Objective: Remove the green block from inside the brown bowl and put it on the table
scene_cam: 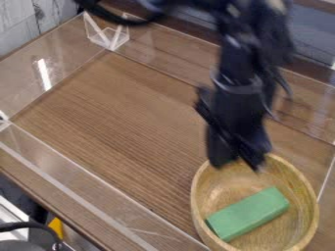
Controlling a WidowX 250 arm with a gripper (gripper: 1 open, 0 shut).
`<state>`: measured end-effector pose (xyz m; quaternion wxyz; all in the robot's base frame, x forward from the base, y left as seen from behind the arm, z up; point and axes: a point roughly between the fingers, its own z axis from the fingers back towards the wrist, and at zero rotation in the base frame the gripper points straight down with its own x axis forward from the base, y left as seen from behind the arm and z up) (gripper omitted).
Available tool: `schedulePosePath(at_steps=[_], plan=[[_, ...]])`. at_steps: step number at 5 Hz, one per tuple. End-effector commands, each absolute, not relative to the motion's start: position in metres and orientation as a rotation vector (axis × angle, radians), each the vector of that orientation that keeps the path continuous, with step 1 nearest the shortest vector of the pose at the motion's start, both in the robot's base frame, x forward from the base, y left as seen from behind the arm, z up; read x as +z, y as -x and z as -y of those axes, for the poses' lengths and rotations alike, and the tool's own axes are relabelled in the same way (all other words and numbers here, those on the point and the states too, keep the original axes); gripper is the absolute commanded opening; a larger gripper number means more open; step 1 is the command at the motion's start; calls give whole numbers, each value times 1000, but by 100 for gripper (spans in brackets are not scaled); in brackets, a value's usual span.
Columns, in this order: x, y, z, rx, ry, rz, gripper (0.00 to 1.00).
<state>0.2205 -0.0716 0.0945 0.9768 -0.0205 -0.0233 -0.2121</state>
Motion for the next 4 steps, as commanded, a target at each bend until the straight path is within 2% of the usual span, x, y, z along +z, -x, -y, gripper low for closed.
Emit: schedulePosePath(at_steps=[1, 3, 4], plan=[[89, -217, 79, -445, 41, 73, 100], [63, -224, 114, -568, 34, 66, 100], [43, -224, 133, -586, 26, 65, 100]])
